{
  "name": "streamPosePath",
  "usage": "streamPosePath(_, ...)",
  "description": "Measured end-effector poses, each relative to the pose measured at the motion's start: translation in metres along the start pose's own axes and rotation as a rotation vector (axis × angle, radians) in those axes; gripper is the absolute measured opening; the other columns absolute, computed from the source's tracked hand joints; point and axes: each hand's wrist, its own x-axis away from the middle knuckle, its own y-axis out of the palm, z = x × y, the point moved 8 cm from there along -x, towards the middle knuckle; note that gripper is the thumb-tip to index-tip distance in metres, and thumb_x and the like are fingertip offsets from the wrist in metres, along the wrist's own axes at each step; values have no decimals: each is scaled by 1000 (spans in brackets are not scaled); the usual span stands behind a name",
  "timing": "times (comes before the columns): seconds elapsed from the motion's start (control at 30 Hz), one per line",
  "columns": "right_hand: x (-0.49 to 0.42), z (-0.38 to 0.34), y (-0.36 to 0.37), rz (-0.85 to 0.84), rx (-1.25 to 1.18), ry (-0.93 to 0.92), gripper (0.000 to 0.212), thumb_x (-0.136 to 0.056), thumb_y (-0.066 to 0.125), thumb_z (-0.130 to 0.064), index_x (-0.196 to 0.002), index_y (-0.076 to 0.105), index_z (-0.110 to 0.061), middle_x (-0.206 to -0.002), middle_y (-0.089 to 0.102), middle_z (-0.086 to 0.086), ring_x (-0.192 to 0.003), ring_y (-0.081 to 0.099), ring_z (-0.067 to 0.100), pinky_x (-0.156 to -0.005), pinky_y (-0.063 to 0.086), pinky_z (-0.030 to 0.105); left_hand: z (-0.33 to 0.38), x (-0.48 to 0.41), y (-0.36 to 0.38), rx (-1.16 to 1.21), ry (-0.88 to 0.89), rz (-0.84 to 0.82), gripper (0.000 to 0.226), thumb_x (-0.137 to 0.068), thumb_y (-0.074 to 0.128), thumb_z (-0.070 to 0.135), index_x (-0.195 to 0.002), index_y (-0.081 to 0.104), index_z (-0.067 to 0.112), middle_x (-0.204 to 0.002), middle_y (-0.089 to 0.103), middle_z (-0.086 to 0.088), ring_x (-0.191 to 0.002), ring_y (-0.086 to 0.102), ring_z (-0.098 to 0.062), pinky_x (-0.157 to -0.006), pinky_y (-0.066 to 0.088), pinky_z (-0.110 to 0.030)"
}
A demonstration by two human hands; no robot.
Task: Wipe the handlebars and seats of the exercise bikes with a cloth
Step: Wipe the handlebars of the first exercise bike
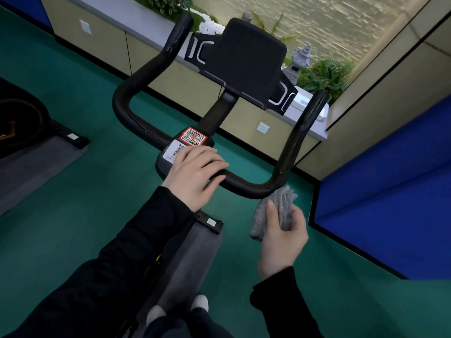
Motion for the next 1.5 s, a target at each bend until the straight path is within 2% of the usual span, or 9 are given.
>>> streamPosePath(0.13,6,-40,6,36,228,-417,23,-80,73,-4,-102,69,0,-101,61,10,-91,56,6,-83,46,8,-8,1,4,24,-31,-38,27,-81,64,33,-97,72,13,-98,69,4,-100,62,-23,-96,29,-32)
streamPosePath(0.3,27,-70,48,-141,384,-741,19,-73,75,9,-92,72,5,-89,64,14,-85,61,26,-87,50,28,-10,-1,3,60,-57,-47,27,-76,69,31,-97,73,14,-97,70,5,-99,62,-22,-95,27,-30)
streamPosePath(0.4,32,-77,65,-251,440,-816,18,-72,74,12,-88,71,5,-85,63,14,-82,59,28,-91,40,11,-9,0,3,69,-47,-53,26,-76,72,26,-99,73,13,-98,70,3,-99,62,-23,-95,26,-30)
streamPosePath(0.6,12,-73,40,-218,487,-710,19,-75,74,8,-94,71,7,-90,64,17,-84,63,27,-80,53,30,-10,1,2,102,-69,-39,23,-77,72,23,-98,73,12,-98,71,3,-100,63,-22,-96,27,-31)
streamPosePath(0.87,23,-80,66,-402,523,-763,14,-73,75,9,-86,71,5,-85,63,15,-79,63,28,-80,43,15,-10,1,2,102,-50,-18,23,-77,72,23,-98,73,12,-97,70,3,-100,62,-22,-96,27,-30)
streamPosePath(1.07,8,-85,52,-360,655,-790,14,-76,73,8,-89,70,5,-89,67,14,-84,61,30,-82,37,12,-11,1,2,107,-56,-9,22,-77,74,21,-97,73,12,-97,70,4,-101,62,-22,-96,26,-29)
streamPosePath(1.23,-2,-90,83,-554,752,-728,11,-86,67,-6,-94,71,-1,-90,71,11,-86,61,29,-73,38,23,-10,0,2,104,-42,-14,23,-78,70,24,-98,73,12,-97,70,3,-100,63,-22,-95,26,-29)
streamPosePath(1.37,-32,-96,98,-747,854,-573,13,-87,63,-12,-91,72,-5,-81,70,10,-79,64,24,-61,38,16,-10,1,2,98,-44,-17,24,-79,69,25,-99,72,14,-98,70,4,-101,62,-22,-96,26,-29)
streamPosePath(1.5,-45,-82,132,-1042,1122,-447,19,-91,63,-22,-105,69,-11,-96,67,7,-90,59,19,-72,37,19,-9,1,1,97,-41,-13,24,-78,71,27,-99,72,14,-98,70,4,-100,62,-22,-96,27,-30)
